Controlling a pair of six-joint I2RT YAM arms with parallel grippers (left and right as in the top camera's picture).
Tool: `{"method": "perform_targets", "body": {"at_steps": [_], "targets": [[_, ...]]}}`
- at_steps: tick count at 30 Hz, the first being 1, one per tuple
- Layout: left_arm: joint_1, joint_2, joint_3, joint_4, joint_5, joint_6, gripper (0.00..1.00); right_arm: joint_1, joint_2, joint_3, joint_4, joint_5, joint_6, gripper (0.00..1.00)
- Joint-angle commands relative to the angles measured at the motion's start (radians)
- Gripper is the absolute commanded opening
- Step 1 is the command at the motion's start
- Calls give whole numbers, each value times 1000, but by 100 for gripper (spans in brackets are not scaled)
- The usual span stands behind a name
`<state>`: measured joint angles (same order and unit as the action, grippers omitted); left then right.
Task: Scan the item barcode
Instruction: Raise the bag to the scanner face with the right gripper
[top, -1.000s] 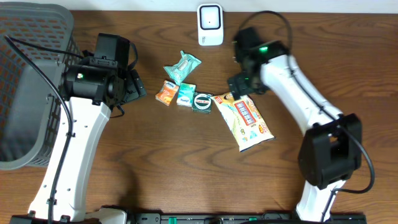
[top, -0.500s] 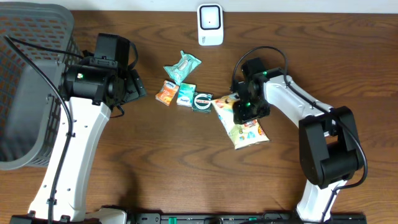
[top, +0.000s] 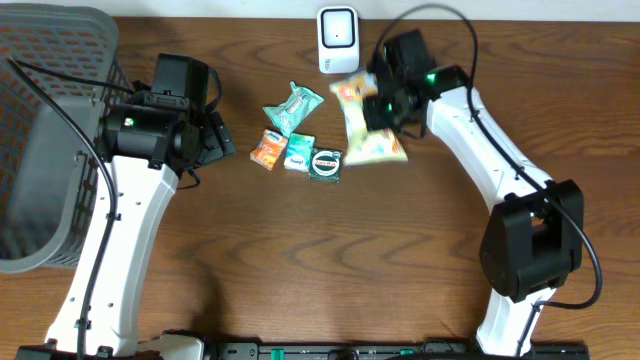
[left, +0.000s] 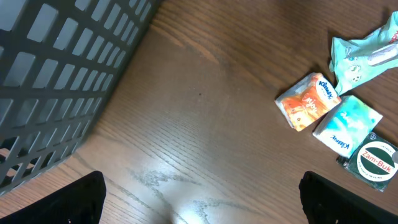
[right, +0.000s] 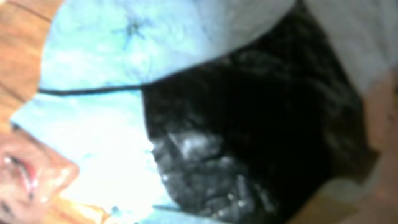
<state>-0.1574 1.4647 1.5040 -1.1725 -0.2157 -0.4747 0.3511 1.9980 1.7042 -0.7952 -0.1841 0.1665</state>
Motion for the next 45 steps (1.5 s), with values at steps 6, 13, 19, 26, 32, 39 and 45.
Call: {"method": "perform_targets", "body": {"at_steps": [6,13,19,26,32,39,45], "targets": [[4,6,-1,-5,-14,-10,98,10,-3,42,350,36,163,1],[4,6,-1,-5,-13,-10,98,30,90,49,689,219,202,1],[4,6,-1,-5,-13,-10,98,27,311,330,747,224,169,1],[4,6,-1,-5,-14,-10,98,27,453,481,857,326,-27,1],[4,6,-1,-5,-13,-10,98,22,456,481,787,331,-11,1],[4,6,-1,-5,-13,-10,98,22,455,480,747,328,5,1],[4,6,-1,-5,-14,-10,98,-41,426,482,715,328,146,1]]}}
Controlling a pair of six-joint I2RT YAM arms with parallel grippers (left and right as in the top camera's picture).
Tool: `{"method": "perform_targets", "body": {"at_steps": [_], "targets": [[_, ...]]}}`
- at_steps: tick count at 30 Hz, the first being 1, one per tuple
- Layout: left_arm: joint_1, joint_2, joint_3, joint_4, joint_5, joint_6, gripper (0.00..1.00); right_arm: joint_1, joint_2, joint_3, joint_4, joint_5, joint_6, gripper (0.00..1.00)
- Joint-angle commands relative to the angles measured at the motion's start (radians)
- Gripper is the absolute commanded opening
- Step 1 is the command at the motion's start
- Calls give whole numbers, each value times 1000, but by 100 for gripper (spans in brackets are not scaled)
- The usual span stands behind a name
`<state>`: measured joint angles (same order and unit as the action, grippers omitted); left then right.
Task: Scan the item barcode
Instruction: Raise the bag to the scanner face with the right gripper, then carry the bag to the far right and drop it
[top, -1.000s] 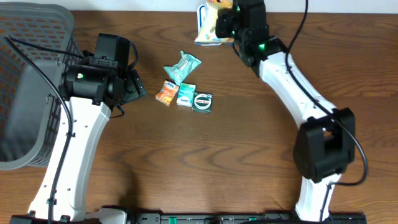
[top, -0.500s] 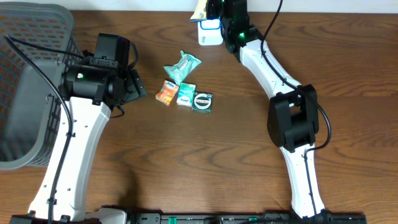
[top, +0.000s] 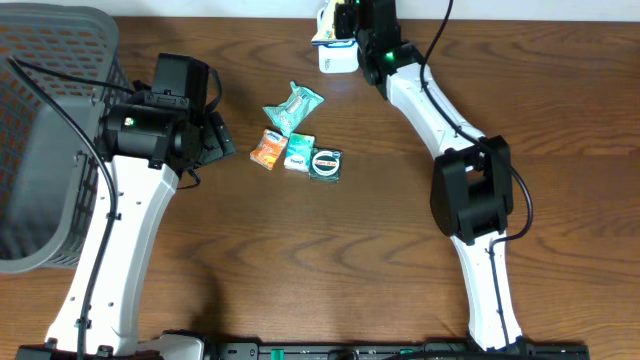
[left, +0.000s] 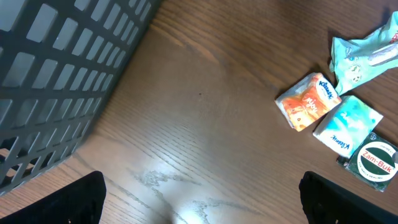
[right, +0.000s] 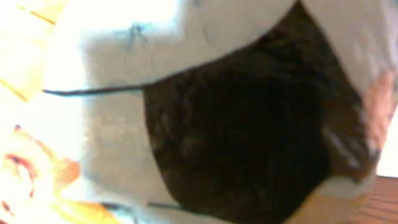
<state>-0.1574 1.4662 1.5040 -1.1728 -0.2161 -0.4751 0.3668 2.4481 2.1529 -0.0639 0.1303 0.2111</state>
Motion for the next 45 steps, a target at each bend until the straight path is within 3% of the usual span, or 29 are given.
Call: {"method": "perform_targets", "body": {"at_steps": [1,7,12,16,17,19,22,26,29,33,35,37,41,45], "targets": [[4,4,-1,-4,-13,-9,97,-79,-40,34,-40,14,109,1],[4,4,-1,-4,-13,-9,98,-248,-146,34,-278,25,81,1],[4,4,-1,-4,-13,-9,98,-467,-198,33,-597,25,-114,1],[4,4,-1,-4,-13,-9,98,-580,-183,23,-729,26,-259,2],[4,4,-1,-4,-13,-9,98,-612,-174,23,-753,30,-273,22],[4,4,-1,-4,-13,-9,98,-666,-170,19,-793,21,-254,99],[4,4,-1,-4,-13,-9,98,-713,-170,18,-828,14,-180,99],[4,4,-1,-4,-13,-9,98,-722,-170,18,-882,-169,-179,98],[4,4,-1,-4,-13,-9,98,-713,-170,18,-903,-228,-178,86],[4,4,-1,-4,-13,-9,98,-694,-170,18,-921,-238,-165,57],[4,4,-1,-4,-13,-9,98,-684,-170,18,-938,-259,-126,51],[4,4,-1,-4,-13,-9,98,-667,-170,18,-961,-373,-106,53],[4,4,-1,-4,-13,-9,98,-624,-170,13,-1047,-631,-107,69],[4,4,-1,-4,-13,-9,98,-529,-170,-22,-1119,-725,-107,72]]}}
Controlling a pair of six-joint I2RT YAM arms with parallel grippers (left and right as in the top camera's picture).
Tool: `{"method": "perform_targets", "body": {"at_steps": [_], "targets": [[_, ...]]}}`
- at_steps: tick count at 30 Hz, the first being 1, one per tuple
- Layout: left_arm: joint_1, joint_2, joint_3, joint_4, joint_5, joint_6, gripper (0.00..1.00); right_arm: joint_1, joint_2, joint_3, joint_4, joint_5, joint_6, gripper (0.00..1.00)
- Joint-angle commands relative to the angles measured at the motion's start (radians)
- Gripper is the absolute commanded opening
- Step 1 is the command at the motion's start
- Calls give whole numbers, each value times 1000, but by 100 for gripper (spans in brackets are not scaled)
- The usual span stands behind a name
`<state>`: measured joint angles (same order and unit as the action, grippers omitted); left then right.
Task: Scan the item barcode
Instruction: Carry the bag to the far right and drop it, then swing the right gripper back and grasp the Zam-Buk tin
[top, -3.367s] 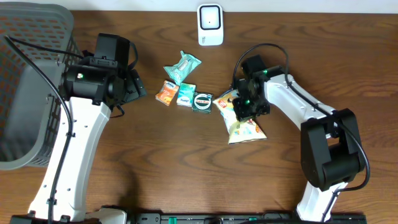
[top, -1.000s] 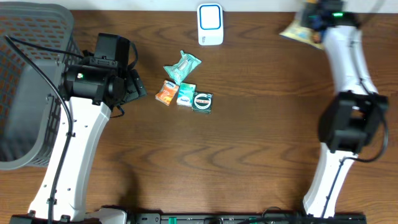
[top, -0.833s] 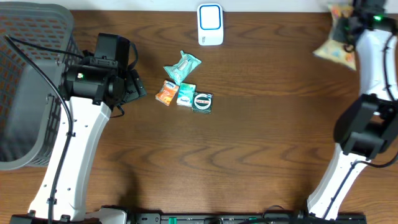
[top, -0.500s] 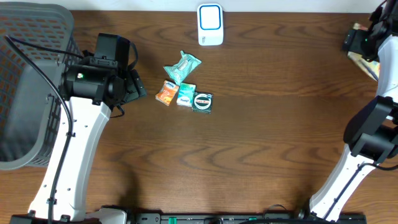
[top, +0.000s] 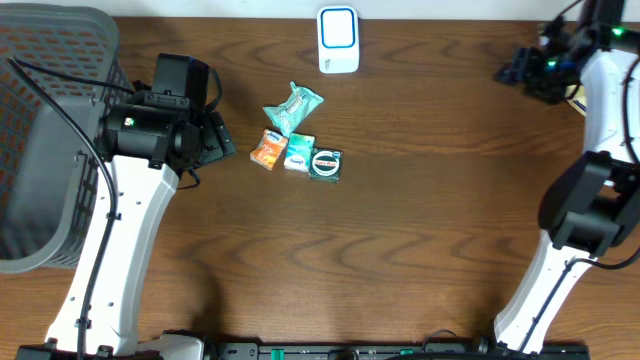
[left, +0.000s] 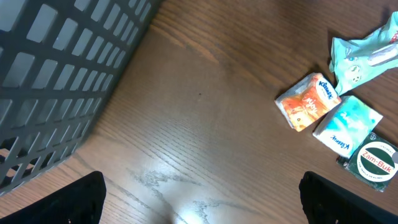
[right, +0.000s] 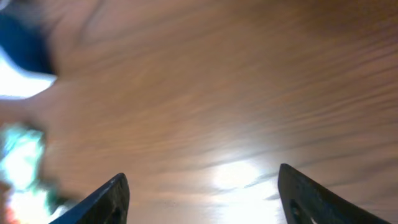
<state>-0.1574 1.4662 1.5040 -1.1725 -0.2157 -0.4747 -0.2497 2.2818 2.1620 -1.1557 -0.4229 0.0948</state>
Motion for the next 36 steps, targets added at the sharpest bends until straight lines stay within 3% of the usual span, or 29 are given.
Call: {"method": "perform_targets", "body": {"at_steps": [1,4,8,11,16,21,30,36], "targets": [[4,4,-1,-5,-13,-10,98,117,-3,-45,-27,-171,9,72],[4,4,-1,-5,-13,-10,97,219,-3,-94,-12,-170,8,75],[4,4,-1,-5,-13,-10,98,381,-3,-153,27,-104,16,62],[4,4,-1,-5,-14,-10,98,480,-3,-163,51,-87,67,61],[4,4,-1,-5,-13,-10,98,653,-3,-167,46,135,245,59],[4,4,-1,-5,-14,-10,98,777,-3,-172,28,382,322,59],[4,4,-1,-5,-14,-10,98,933,-3,-264,59,572,450,61],[4,4,-1,-5,-14,-10,98,949,-3,-359,154,636,488,65]]}}
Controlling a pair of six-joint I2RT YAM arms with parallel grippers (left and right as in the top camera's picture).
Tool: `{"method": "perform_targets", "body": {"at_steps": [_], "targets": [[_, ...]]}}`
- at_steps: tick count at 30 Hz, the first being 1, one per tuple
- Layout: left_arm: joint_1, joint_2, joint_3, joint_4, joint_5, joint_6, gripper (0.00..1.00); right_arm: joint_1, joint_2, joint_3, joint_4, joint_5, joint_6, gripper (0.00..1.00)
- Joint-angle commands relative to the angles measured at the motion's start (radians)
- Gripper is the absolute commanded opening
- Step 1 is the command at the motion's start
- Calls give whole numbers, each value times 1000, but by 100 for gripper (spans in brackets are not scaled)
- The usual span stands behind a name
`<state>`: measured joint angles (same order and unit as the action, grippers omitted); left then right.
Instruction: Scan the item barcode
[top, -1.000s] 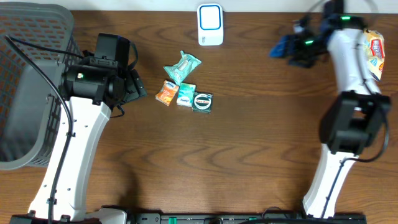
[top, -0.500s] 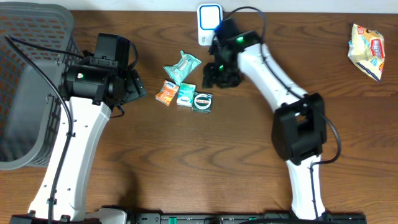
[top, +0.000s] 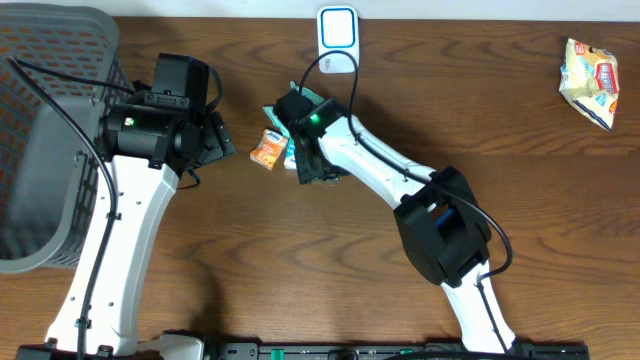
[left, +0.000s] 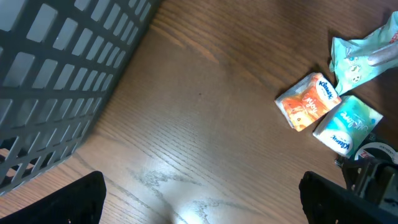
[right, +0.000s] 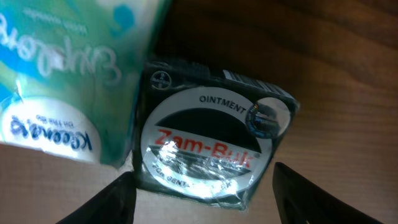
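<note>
The white scanner stands at the back middle. My right gripper is open and low over the dark green Zam-Buk ointment pack, one finger on each side of it. A teal Kleenex pack lies against that pack. In the overhead view the right gripper covers the ointment pack. An orange Kleenex pack and a teal pouch lie close by. A yellow snack bag lies at the far right. My left gripper is open above bare wood.
A grey mesh basket fills the left end of the table, close to my left arm. The right arm stretches across the middle, from the cluster towards the front.
My right gripper was open at the table's far right back corner; now it is open over the Zam-Buk pack in the middle cluster. The snack bag lies in full view at the far right.
My right gripper held the snack bag just right of the scanner, then held it up at the scanner. Then it was open and empty at the far right. Now the bag lies there and the gripper straddles the Zam-Buk pack. The left arm stayed still.
</note>
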<state>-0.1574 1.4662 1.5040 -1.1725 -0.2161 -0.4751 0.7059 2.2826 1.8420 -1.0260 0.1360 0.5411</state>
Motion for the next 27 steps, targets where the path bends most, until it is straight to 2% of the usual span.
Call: {"method": "perform_targets", "body": {"at_steps": [1,8,15,19,21,22,26,27], "targets": [[4,4,-1,-5,-13,-9,97,-11,-4,-42,23,86,42,64],[4,4,-1,-5,-13,-9,97,-66,-7,-48,-89,191,42,61],[4,4,-1,-5,-13,-9,98,-159,-87,-32,-187,169,41,62],[4,4,-1,-5,-13,-9,98,-197,-164,-30,-93,-23,31,62],[4,4,-1,-5,-13,-9,98,-205,-174,-30,-21,-92,-1,66],[4,4,-1,-5,-13,-9,98,-205,-173,-30,34,-117,-15,72],[4,4,-1,-5,-13,-9,98,-196,-139,-32,113,-111,-15,72],[4,4,-1,-5,-13,-9,98,-194,-129,-32,114,-107,-15,77]]}}
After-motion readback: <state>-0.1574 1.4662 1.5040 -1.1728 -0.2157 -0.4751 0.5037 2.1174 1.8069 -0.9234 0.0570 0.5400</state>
